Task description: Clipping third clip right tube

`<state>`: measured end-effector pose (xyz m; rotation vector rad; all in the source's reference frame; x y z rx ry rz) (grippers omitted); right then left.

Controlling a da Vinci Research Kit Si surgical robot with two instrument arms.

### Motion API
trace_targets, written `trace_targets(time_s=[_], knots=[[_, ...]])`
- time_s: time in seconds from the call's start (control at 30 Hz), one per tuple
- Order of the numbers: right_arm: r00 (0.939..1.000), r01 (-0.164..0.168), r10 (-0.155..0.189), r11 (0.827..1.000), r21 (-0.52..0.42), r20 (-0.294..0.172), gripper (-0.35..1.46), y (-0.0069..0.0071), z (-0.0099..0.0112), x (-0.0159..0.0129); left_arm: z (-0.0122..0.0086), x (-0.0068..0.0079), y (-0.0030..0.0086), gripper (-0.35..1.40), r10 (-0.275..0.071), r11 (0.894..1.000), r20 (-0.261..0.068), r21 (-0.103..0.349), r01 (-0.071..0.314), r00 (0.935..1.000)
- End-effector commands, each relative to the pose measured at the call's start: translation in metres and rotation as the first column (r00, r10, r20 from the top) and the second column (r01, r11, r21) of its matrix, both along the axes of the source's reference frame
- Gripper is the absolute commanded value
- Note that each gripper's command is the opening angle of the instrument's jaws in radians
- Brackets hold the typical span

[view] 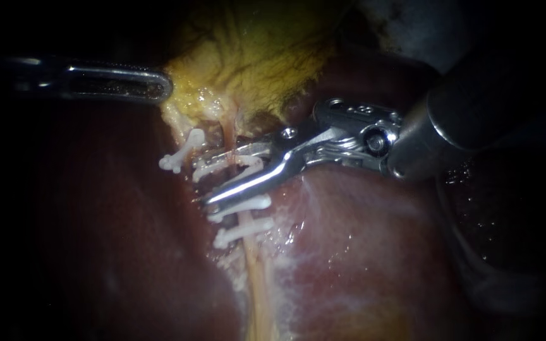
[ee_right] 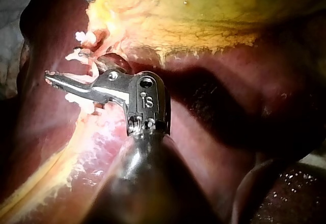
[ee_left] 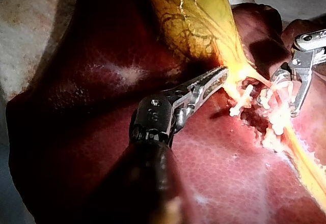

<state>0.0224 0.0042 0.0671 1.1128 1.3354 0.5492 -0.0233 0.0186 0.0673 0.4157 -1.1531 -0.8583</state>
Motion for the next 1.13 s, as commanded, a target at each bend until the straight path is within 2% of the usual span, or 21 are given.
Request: trace_targets(time_s=[0.03,0.2,0.27,0.5,0.6,0.67,0.73,0.8,1.13], knots=[[1.0000,-0.001,0.001,1.000,-0.001,0.001,0.42,0.0000,0.0001,0.0001,0.0000,0.0000,0.0000,-0.35,0.000,1.000,0.000,0.000,0.000,1.0000],[0.9994,-0.006,0.004,0.998,0.070,0.034,0.26,0.0004,0.0005,0.0002,0.0000,0.0000,0.0000,-0.35,0.000,1.000,0.000,0.000,0.000,1.0000],[0.9990,-0.007,0.002,0.995,0.097,0.046,0.07,0.0006,0.0007,0.0001,0.0000,0.0000,0.0000,-0.35,0.000,1.000,0.000,0.000,0.000,1.0000],[0.9983,-0.019,0.013,0.993,0.113,0.056,-0.15,0.0009,0.0013,0.0000,0.0000,0.0000,0.0000,-0.35,0.000,1.000,0.000,0.000,0.000,1.0000],[0.9978,-0.016,0.007,0.990,0.140,0.065,-0.35,0.0009,0.0013,0.0000,0.0001,0.0000,0.0001,-0.35,0.000,1.000,0.000,0.000,0.000,1.0000],[0.9975,-0.018,0.008,0.988,0.151,0.070,-0.35,0.0009,0.0013,0.0000,0.0001,0.0000,0.0001,-0.35,0.000,1.000,0.000,0.000,0.000,1.0000],[0.9951,-0.023,0.009,0.989,0.149,0.099,-0.35,0.0009,0.0013,0.0000,0.0001,0.0000,0.0001,-0.35,0.001,1.000,0.000,0.000,-0.001,1.0000],[0.9931,-0.014,-0.003,0.990,0.141,0.118,-0.35,0.0008,0.0012,-0.0001,0.0001,0.0001,0.0001,-0.35,0.001,1.000,0.000,0.000,-0.001,1.0000],[0.9930,-0.014,-0.003,0.990,0.141,0.118,-0.35,0.0008,0.0012,-0.0001,0.0001,0.0001,0.0001,-0.35,0.001,1.000,0.001,0.000,-0.001,1.0000]])
